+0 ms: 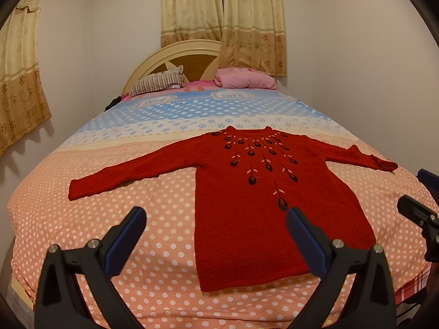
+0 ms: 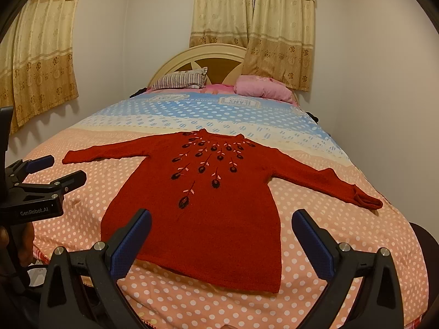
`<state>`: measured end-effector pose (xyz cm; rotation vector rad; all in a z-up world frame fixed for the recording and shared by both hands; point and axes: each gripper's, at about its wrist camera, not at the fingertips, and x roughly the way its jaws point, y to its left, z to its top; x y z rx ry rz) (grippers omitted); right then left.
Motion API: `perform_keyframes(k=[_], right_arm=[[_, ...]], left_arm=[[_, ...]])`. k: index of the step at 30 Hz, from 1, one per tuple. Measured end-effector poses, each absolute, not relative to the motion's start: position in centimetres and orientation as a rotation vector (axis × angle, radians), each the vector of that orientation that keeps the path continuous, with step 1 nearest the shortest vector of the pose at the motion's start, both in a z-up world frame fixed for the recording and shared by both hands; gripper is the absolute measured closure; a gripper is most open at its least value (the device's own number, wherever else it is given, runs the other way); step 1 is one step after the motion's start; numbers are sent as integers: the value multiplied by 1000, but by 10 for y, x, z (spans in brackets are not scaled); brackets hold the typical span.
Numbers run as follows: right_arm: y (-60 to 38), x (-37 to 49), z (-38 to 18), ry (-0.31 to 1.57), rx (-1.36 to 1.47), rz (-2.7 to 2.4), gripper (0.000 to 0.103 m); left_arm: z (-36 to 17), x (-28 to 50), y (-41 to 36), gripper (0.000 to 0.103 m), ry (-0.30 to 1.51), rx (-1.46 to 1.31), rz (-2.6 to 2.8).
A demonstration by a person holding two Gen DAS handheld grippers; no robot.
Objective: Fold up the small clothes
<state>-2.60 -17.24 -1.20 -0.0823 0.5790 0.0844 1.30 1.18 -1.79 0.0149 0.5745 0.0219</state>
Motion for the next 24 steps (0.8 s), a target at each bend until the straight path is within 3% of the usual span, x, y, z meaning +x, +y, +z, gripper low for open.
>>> perform_keyframes(k=[24], right_arm=[[-172, -21, -17, 600, -72, 92, 1]], left_arm=[[-18, 15, 14, 0, 576, 15, 26]])
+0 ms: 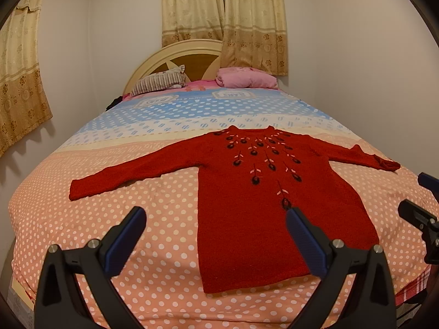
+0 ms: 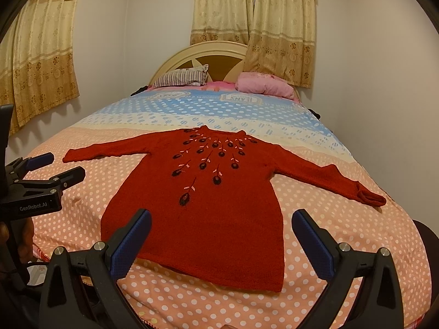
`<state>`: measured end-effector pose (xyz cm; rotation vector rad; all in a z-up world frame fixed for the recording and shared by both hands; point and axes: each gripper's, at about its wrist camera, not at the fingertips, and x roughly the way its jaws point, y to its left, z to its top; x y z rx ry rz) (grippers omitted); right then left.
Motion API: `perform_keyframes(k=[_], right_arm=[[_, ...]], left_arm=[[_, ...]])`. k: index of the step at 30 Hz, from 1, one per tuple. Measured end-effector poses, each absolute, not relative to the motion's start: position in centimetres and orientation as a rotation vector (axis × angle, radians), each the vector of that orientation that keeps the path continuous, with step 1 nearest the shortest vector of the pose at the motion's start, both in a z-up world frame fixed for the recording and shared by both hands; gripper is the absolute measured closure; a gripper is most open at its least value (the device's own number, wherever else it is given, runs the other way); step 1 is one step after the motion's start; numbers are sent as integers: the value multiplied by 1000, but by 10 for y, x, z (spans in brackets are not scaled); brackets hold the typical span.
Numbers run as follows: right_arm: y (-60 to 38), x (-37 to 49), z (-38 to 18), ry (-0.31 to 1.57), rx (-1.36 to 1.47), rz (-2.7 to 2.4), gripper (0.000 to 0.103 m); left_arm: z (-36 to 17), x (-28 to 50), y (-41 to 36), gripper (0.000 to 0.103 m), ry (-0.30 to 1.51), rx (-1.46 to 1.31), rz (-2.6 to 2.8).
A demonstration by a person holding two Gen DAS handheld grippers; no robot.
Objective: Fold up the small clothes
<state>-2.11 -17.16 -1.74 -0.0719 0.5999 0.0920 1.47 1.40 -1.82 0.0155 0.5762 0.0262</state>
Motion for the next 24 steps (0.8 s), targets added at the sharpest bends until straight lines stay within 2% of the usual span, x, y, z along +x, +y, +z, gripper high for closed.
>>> perform_keyframes(k=[14, 24], right_arm=[[-177, -8, -34, 623, -67, 132, 1], [-220, 32, -65, 689, 4, 84, 1]], left_arm=[[-28, 34, 26, 0, 586, 15, 35], [-40, 84, 28, 0, 631, 30, -1]])
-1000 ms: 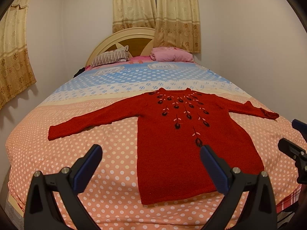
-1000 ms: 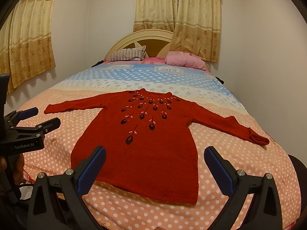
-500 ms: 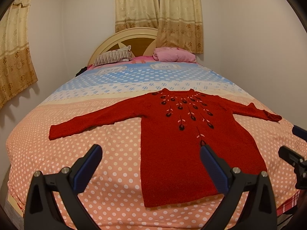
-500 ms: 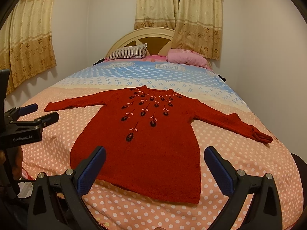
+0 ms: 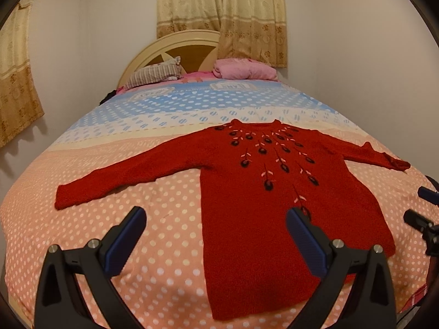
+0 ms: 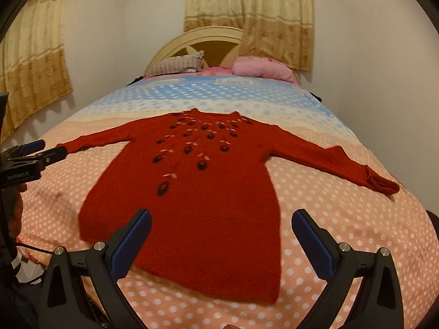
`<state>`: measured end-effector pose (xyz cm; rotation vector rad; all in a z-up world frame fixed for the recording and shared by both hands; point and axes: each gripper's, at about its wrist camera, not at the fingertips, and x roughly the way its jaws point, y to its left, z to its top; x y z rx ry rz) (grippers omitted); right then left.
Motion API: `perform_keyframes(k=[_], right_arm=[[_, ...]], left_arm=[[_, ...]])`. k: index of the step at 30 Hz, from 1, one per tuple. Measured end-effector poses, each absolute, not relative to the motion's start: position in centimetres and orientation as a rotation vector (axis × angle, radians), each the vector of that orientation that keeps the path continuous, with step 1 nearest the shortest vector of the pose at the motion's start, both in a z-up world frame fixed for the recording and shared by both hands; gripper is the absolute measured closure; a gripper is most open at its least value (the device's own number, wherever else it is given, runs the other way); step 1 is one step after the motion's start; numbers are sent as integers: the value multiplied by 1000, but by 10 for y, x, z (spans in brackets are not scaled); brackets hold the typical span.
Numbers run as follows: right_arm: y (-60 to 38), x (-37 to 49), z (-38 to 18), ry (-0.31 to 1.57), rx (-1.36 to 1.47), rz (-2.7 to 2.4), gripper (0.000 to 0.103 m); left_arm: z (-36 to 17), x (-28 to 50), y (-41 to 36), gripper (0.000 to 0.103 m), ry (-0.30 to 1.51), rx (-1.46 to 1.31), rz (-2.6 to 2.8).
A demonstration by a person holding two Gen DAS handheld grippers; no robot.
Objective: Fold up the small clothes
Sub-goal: 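Reach the right tool to the sweater sleeve cuff and close on it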
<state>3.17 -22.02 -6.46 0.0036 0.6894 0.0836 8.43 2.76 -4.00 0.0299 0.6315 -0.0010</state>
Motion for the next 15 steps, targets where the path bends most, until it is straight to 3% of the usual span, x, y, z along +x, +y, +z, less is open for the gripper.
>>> perform_keyframes(k=[7, 11, 15], right_arm=[[-300, 74, -87, 762, 179, -18, 1], [-366, 95, -100, 801, 300, -129, 10], [-429, 105, -109, 818, 395, -241, 11]], left_arm=[[-54, 135, 15, 0, 682, 53, -33], [-63, 161, 11, 0, 708, 67, -43], [-72, 184, 8, 0, 727, 79, -48]])
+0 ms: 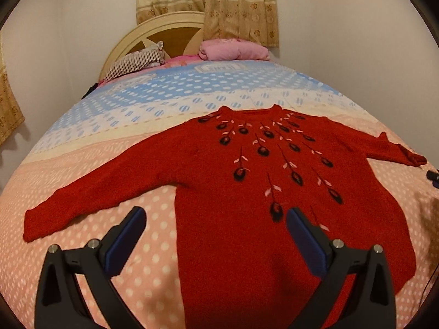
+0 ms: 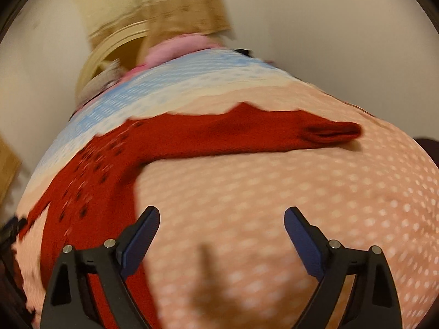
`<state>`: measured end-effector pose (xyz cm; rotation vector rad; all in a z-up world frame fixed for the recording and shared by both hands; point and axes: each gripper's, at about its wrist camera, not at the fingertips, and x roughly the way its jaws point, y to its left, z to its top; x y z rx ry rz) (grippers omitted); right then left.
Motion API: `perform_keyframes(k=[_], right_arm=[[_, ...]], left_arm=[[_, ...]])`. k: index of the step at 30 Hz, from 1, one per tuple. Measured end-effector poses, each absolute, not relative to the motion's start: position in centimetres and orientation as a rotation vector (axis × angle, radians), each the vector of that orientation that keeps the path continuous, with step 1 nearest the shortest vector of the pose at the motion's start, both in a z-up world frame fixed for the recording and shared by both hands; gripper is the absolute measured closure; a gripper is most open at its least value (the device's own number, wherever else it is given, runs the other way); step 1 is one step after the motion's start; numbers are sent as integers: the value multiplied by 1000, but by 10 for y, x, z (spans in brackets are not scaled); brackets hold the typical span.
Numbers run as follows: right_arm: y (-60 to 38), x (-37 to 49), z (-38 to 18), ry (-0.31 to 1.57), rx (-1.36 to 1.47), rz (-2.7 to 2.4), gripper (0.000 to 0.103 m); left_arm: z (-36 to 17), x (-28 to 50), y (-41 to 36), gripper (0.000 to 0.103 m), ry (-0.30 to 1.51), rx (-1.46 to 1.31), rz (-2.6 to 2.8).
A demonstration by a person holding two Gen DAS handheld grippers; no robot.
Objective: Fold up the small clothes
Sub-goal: 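Reach the right tool to the sweater sleeve cuff and close on it, then lift the gripped sleeve cuff up with the right tool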
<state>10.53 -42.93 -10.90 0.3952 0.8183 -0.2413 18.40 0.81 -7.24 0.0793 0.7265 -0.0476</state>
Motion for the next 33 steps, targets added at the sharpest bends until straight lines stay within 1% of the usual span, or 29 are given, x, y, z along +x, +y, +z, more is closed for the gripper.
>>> perform_keyframes(k=[1, 2, 4, 8, 14, 20, 23, 29, 30, 32, 33], right_arm=[[-443, 107, -111, 821, 420, -265, 12], [-461, 108, -113, 821, 452, -289, 16], [-482, 110, -114, 823, 462, -331, 21], [-516, 117, -108, 813, 408, -424, 28], [-526, 149, -102, 816, 260, -409, 29], [-522, 183, -119, 888, 133, -376, 29], [-524, 186, -130, 930, 94, -356, 29], [-535, 186, -140, 955, 67, -349, 29], [-535, 188, -142, 959, 54, -349, 29], [-536, 192, -144, 969, 3, -363, 38], [-535, 195, -145, 971, -9, -367, 40]], left_arm=[[-75, 190, 8, 0, 732, 83, -47], [-76, 194, 8, 0, 734, 84, -48], [-79, 202, 7, 0, 740, 87, -49], [-81, 210, 7, 0, 738, 98, -48], [-86, 222, 2, 0, 761, 90, -67], [-87, 223, -3, 0, 768, 108, -92], [-88, 224, -2, 0, 773, 107, -96], [-91, 225, -4, 0, 783, 98, -114], [-92, 225, -6, 0, 785, 96, -119], [-93, 225, -7, 0, 788, 90, -125], [-93, 224, -7, 0, 789, 89, -127]])
